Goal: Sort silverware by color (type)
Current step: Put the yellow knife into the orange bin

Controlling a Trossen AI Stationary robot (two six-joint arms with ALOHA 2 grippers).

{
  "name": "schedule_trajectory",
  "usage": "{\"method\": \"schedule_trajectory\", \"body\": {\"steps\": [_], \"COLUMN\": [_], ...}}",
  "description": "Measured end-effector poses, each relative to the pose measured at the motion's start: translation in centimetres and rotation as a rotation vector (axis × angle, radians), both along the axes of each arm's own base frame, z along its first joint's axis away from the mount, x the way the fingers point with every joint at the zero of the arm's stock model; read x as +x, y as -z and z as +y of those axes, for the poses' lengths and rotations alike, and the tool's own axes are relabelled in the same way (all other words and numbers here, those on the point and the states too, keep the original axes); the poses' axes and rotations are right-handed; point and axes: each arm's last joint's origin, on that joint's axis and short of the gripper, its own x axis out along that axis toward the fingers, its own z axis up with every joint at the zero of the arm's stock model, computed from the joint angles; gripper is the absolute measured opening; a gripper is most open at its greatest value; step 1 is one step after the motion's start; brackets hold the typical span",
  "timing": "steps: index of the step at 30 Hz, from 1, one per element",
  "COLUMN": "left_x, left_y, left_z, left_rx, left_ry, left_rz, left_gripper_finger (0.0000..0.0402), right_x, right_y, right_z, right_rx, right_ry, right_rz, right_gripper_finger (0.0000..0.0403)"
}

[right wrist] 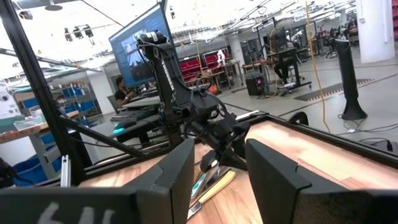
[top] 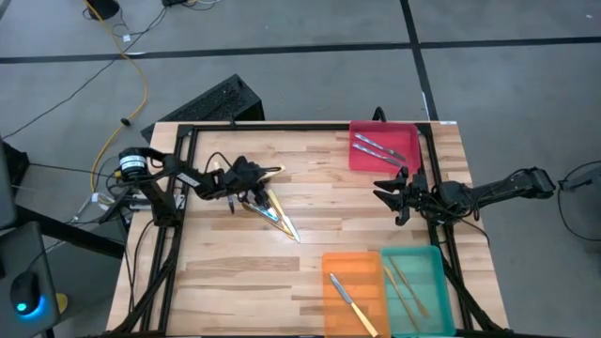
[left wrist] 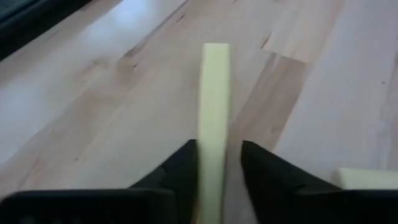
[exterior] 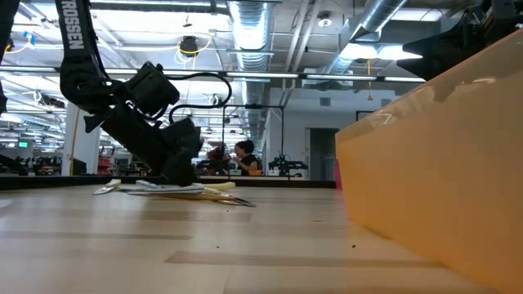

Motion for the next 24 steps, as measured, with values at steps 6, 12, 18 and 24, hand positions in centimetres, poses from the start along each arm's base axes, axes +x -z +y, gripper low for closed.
{"method": "schedule_trajectory", "body": {"steps": [6,12,18,24], "left_x": [0.0,0.4,1.0,1.7], "left_y": [0.0,-0.4,-1.7,-3.4], "left_z": [0.0,0.1,0.4,0.7], "left_rx": [-0.007,-0.016,-0.018,0.006], "left_ry": [-0.009,-0.027,-0.019,-0.014], "left_rz": [-0.006,-0.022,-0.054,-0.091], "left_gripper_finger": [0.0027,0.0034,0.0031,0.0031], "right_x": [0.0,0.0,0.0,0.0], "right_y": [0.0,0.3,0.3,0.3], "right_z": [0.0,0.0,0.0,0.0], "right_rx": [0.0,0.016,0.023,0.024], "right_ry": [0.0,-0.003,-0.004,-0.004], "right_rz": [0.005,0.022,0.022,0.021], "right_gripper_finger": [0.0168,0.0168,0.0168,0.0168]}}
